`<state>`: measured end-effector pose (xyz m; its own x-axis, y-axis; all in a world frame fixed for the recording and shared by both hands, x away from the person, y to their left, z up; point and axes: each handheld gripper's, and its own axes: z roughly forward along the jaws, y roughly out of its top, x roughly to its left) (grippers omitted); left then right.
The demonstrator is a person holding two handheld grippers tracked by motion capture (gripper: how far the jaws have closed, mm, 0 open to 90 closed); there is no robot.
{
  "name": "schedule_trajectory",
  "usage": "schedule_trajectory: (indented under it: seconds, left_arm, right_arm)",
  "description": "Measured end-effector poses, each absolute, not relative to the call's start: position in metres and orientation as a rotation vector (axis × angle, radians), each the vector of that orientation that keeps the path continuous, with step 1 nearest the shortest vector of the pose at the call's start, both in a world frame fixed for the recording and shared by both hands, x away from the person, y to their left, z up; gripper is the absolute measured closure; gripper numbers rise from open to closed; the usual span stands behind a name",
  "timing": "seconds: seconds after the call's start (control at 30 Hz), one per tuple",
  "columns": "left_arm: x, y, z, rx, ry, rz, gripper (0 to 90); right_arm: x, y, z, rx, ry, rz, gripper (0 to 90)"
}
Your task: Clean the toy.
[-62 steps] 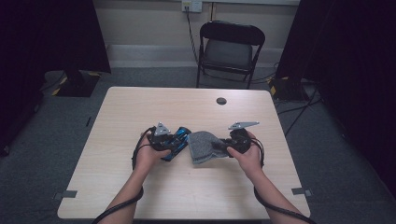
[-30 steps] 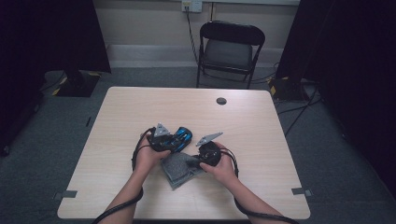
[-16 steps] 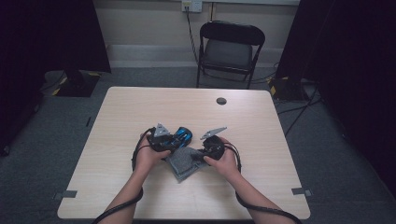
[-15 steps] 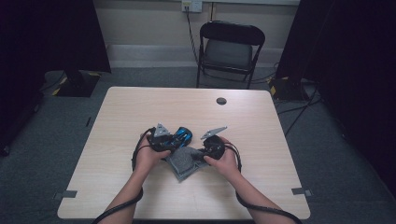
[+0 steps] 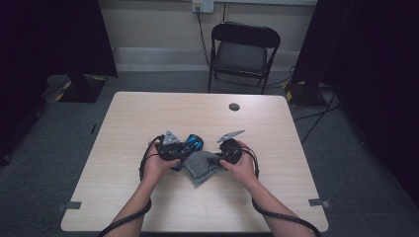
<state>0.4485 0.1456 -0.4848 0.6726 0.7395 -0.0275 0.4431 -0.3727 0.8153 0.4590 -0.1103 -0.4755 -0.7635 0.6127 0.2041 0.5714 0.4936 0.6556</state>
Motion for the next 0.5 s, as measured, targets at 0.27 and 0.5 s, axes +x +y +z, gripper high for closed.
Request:
schedule_trajectory:
  seconds: [0.27,0.5]
  left_arm:
    - [0.449,0.146,-0.485,2.028,0.913,0.437,51.4]
    - [0.449,0.146,-0.484,2.03,0.913,0.435,51.4]
  right_arm:
    - [0.466,-0.117,-0.476,1.085,2.642,1.128,68.1]
    - [0.471,-0.124,-0.477,1.128,2.615,1.148,68.1]
